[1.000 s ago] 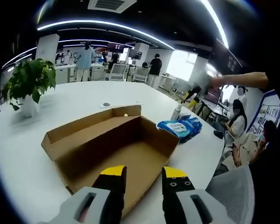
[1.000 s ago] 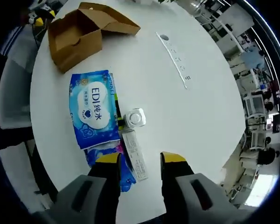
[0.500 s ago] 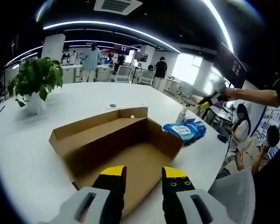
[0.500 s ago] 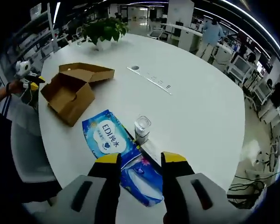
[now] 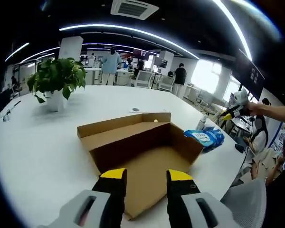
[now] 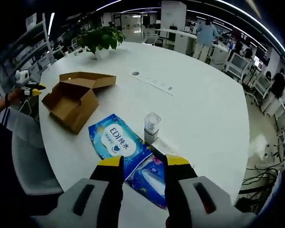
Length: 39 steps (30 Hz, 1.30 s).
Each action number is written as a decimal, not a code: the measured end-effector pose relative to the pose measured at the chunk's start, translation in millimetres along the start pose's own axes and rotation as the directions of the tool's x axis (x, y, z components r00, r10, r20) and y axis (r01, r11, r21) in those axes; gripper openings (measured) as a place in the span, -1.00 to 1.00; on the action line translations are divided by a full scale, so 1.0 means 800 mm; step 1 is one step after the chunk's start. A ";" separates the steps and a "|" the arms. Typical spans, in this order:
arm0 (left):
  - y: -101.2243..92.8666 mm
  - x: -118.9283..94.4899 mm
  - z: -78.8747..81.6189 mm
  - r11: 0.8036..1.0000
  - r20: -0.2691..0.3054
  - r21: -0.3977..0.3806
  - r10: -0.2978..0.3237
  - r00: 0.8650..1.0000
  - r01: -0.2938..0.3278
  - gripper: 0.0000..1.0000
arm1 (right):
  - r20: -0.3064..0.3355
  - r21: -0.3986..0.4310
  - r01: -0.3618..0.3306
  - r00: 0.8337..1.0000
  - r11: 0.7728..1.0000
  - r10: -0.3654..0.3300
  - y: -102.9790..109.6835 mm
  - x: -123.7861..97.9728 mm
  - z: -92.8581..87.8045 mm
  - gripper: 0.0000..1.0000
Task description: Operate the shoe box by opening the lid, removing the specified soft item, and placing it in the target area until the item is outside and the box remains undamaged.
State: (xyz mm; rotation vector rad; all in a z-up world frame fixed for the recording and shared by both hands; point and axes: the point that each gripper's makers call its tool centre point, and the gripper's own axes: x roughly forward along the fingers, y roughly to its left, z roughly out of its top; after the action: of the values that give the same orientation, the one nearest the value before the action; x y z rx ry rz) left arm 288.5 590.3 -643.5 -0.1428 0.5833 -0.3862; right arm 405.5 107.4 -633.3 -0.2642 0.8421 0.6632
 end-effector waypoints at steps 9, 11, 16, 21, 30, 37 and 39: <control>0.047 -0.007 -0.014 0.985 0.018 -0.130 0.118 0.993 -0.115 -0.18 | 0.030 0.042 -0.026 0.999 0.999 0.025 0.039 0.006 -0.020 -0.40; 0.053 -0.006 -0.017 0.980 0.012 -0.145 0.140 0.990 -0.137 -0.18 | 0.034 0.051 -0.033 0.999 0.998 0.032 0.049 0.006 -0.026 -0.40; 0.061 0.002 -0.029 0.966 -0.018 -0.188 0.179 0.984 -0.179 -0.18 | 0.055 0.058 -0.054 0.997 0.997 0.051 0.068 0.005 -0.032 -0.39; 0.061 0.008 -0.040 0.960 -0.055 -0.198 0.193 0.980 -0.200 -0.19 | 0.088 0.090 -0.062 0.995 0.994 0.054 0.074 0.004 -0.038 -0.39; 0.061 0.024 -0.067 0.947 -0.154 -0.212 0.210 0.965 -0.240 -0.28 | 0.089 0.129 -0.070 0.994 0.989 0.059 0.083 0.001 -0.060 -0.39; 0.052 0.034 -0.083 0.951 -0.205 -0.192 0.204 0.957 -0.243 -0.61 | 0.100 0.150 -0.091 0.992 0.985 0.077 0.094 0.001 -0.062 -0.39; 0.054 0.032 -0.083 0.953 -0.207 -0.173 0.210 0.956 -0.247 -0.62 | 0.101 0.152 -0.096 0.992 0.984 0.081 0.098 0.004 -0.062 -0.39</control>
State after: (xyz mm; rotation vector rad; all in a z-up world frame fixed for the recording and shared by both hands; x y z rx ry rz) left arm 284.5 618.2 -722.2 -0.2287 0.8148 -0.1147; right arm 327.0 145.9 -664.9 -0.0533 0.8143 0.6834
